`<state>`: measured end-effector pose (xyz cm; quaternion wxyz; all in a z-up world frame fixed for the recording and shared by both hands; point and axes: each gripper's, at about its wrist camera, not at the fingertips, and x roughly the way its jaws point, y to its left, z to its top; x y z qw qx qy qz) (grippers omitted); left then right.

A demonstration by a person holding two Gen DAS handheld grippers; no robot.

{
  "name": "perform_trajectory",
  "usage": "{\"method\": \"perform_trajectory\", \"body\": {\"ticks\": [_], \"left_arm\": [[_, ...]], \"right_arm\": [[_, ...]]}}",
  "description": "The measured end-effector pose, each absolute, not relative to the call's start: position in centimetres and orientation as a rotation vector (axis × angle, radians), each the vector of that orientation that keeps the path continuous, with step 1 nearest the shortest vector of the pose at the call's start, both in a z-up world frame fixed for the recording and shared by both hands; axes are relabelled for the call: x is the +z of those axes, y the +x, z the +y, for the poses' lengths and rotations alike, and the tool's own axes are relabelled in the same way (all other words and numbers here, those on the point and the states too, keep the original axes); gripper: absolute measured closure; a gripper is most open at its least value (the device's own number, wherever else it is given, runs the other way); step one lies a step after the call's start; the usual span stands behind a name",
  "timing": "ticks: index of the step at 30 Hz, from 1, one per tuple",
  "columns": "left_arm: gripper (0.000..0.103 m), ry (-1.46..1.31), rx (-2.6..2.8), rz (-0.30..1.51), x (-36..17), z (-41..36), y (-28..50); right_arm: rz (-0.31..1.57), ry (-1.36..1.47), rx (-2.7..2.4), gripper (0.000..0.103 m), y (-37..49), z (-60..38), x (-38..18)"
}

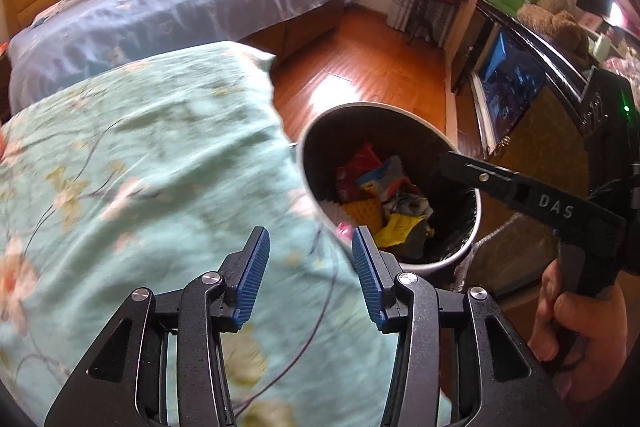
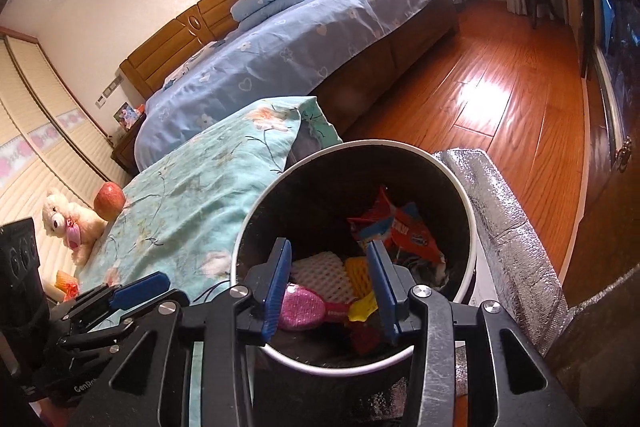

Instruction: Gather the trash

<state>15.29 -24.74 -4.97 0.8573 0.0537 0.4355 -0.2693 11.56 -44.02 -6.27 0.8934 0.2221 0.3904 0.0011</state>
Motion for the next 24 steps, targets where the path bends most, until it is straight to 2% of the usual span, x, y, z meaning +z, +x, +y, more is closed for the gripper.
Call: {"method": "perform_trajectory", "body": {"ticks": [12, 16, 20, 24], "left_arm": [[0.060, 0.018, -0.449, 0.838, -4.5, -15.7, 10.3], [0.052, -0.013, -0.413, 0.801, -4.1, -13.4, 8.7], [0.049, -0.024, -0.384, 0.756, -3.3, -11.5, 7.1], [0.041, -0.043, -0.360, 0.689, -1.6, -9.9, 5.4]], "right_arm": [[0.738, 0.398, 0.019, 0.039, 7.0, -37.3, -4.7], [0.718, 0.350, 0.028, 0.025, 5.6, -34.5, -4.5], [0.695, 0.304, 0.029, 0.019, 4.4, -32.5, -3.9], [0.644, 0.240, 0.028, 0.016, 3.3, -30.8, -2.1]]}}
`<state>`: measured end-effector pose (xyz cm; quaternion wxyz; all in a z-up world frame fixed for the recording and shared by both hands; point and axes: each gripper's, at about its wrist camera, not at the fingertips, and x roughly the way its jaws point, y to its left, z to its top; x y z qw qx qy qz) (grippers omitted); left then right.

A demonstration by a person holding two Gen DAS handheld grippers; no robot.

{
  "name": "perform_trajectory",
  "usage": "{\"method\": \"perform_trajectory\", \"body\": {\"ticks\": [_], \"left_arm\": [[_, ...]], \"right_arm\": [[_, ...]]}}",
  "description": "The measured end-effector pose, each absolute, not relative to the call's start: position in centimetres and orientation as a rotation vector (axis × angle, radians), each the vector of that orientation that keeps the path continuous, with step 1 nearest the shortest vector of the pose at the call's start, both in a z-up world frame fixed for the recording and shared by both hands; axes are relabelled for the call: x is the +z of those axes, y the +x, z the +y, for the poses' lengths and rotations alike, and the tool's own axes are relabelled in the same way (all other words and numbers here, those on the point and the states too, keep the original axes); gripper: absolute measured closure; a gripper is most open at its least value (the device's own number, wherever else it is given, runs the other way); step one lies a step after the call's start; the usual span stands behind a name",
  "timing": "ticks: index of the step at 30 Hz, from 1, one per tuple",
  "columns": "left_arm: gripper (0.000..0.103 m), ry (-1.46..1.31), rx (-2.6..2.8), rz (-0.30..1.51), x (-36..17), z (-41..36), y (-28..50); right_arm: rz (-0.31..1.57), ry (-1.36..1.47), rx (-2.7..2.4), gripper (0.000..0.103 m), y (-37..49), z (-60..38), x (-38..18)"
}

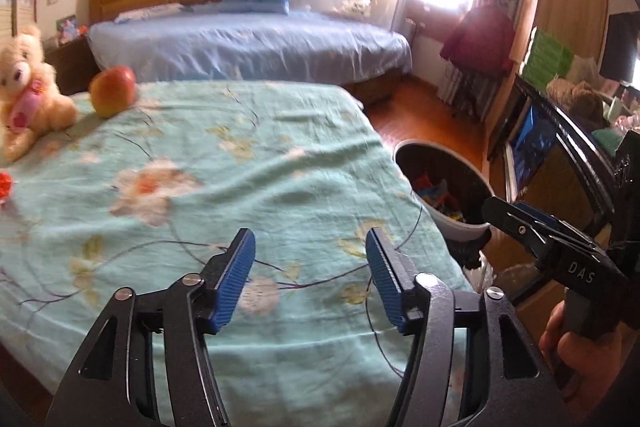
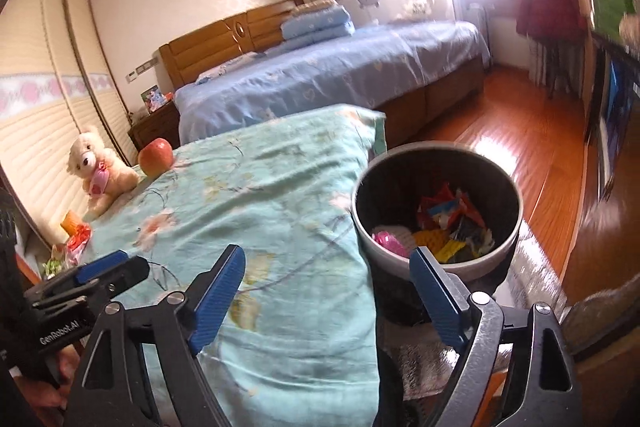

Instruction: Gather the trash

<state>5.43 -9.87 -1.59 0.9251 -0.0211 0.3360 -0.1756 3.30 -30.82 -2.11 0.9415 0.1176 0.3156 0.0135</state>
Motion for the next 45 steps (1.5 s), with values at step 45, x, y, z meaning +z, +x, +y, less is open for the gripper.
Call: {"method": "perform_trajectory", "body": {"ticks": [45], "left_arm": [[0.000, 0.030, -0.079, 0.366, -0.3, -5.8, -0.8]], "right_arm": [[0.426, 0.078, -0.021, 0.000, -0.8, -25.6, -0.9]]}}
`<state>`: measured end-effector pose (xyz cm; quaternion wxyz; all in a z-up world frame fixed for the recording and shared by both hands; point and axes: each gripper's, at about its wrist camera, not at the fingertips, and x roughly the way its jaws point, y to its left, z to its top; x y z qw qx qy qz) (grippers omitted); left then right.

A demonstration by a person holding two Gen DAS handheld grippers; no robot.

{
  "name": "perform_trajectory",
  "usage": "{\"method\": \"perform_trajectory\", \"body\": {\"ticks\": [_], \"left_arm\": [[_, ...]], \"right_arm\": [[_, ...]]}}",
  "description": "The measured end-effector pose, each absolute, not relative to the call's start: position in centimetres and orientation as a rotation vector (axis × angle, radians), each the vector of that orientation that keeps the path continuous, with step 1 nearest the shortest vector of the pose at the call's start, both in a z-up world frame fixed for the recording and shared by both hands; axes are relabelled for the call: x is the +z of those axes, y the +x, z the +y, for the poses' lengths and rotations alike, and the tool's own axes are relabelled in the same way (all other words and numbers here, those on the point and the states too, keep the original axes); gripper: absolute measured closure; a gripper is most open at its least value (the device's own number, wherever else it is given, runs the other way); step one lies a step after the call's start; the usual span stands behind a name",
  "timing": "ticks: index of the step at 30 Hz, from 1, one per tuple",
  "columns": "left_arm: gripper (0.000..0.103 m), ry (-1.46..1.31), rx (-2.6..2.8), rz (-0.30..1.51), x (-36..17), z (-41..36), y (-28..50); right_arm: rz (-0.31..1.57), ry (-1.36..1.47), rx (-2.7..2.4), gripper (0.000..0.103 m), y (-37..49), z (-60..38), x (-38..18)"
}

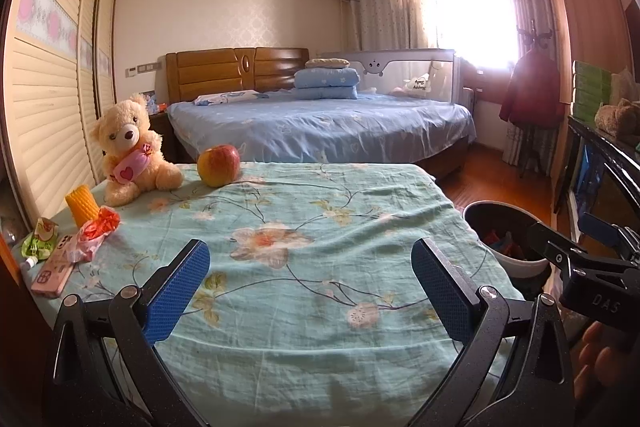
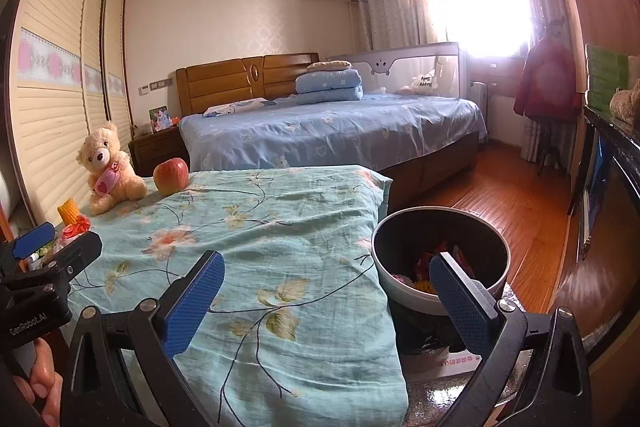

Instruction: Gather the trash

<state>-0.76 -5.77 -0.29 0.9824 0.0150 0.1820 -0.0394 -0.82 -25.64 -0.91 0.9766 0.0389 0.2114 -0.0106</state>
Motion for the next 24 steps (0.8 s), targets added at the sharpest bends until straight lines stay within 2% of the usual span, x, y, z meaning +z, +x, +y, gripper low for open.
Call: {"method": "perform_trajectory", "body": {"ticks": [24], "left_arm": [[0.000, 0.041, -0.071, 0.363, -0.55, -6.01, -0.92]], "right_arm": [[0.431, 0.073, -0.009, 0.000, -0.90, -25.49, -0.94]]}}
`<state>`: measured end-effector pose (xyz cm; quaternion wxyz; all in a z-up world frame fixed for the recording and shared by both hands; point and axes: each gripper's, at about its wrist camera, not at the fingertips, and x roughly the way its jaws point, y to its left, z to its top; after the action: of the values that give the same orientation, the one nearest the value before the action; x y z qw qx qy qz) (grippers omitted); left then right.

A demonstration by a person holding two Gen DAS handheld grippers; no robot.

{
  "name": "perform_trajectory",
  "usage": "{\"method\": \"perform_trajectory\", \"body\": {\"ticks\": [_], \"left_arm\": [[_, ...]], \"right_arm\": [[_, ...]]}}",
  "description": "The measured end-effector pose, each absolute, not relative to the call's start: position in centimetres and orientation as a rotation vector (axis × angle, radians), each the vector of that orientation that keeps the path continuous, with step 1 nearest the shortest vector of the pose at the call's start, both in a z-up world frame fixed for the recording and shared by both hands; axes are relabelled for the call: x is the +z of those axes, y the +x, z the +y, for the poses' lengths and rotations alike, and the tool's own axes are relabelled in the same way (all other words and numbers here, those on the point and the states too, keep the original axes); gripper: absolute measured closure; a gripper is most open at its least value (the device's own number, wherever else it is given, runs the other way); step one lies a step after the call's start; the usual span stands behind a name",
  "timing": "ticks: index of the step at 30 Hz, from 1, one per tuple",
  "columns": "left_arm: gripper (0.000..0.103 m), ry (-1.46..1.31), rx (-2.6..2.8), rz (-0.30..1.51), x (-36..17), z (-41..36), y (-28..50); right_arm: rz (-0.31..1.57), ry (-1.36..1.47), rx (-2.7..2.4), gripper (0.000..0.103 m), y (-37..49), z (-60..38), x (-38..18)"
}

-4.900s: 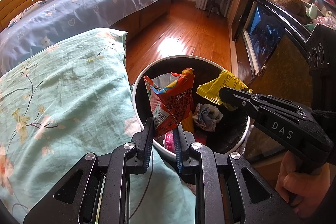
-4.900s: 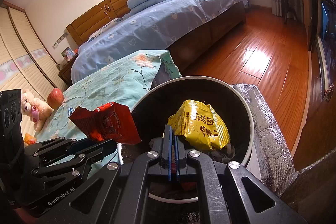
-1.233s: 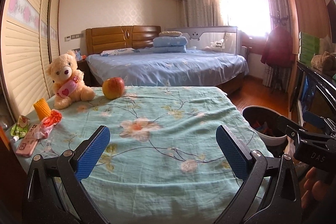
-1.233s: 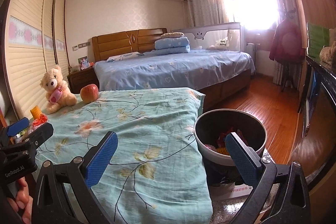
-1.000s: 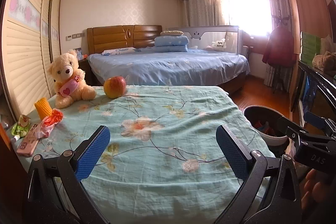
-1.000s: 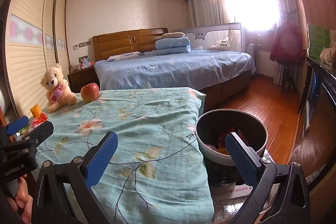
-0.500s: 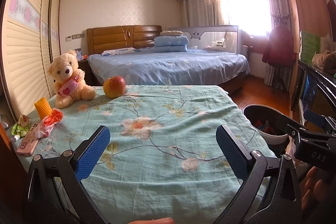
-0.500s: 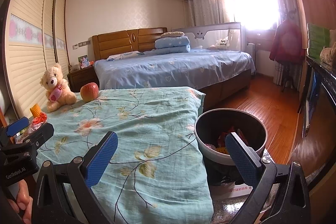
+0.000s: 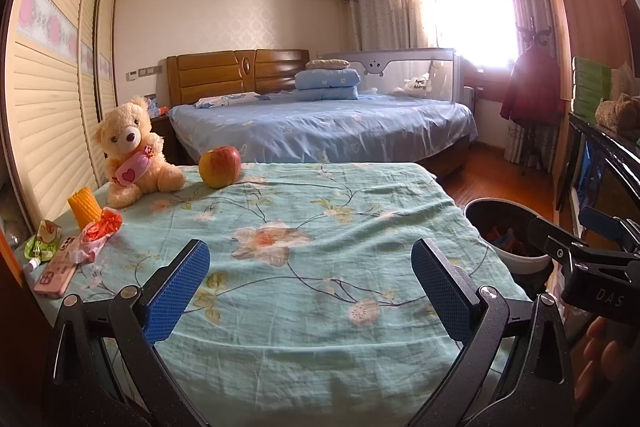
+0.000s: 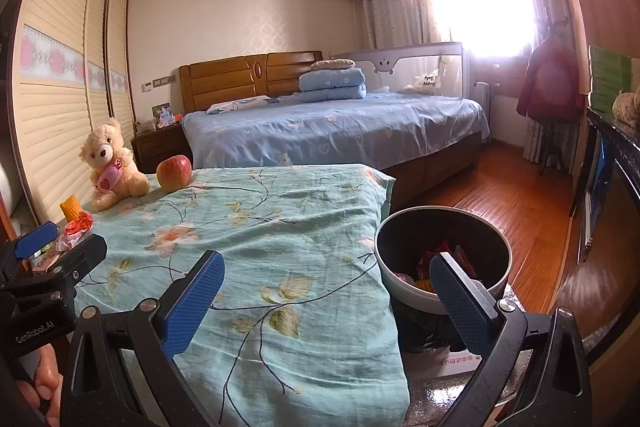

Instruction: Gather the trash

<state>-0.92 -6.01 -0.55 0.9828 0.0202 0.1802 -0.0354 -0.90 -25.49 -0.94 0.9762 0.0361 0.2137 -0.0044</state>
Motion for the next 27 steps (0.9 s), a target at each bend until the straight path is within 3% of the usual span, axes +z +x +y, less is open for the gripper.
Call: {"method": "perform_trajectory", "body": {"ticks": [27], "left_arm": [[0.000, 0.035, -0.078, 0.373, -0.77, -5.98, -0.95]], "right_arm": [[0.431, 0.074, -0.007, 0.000, -0.97, -25.37, -0.87]]}}
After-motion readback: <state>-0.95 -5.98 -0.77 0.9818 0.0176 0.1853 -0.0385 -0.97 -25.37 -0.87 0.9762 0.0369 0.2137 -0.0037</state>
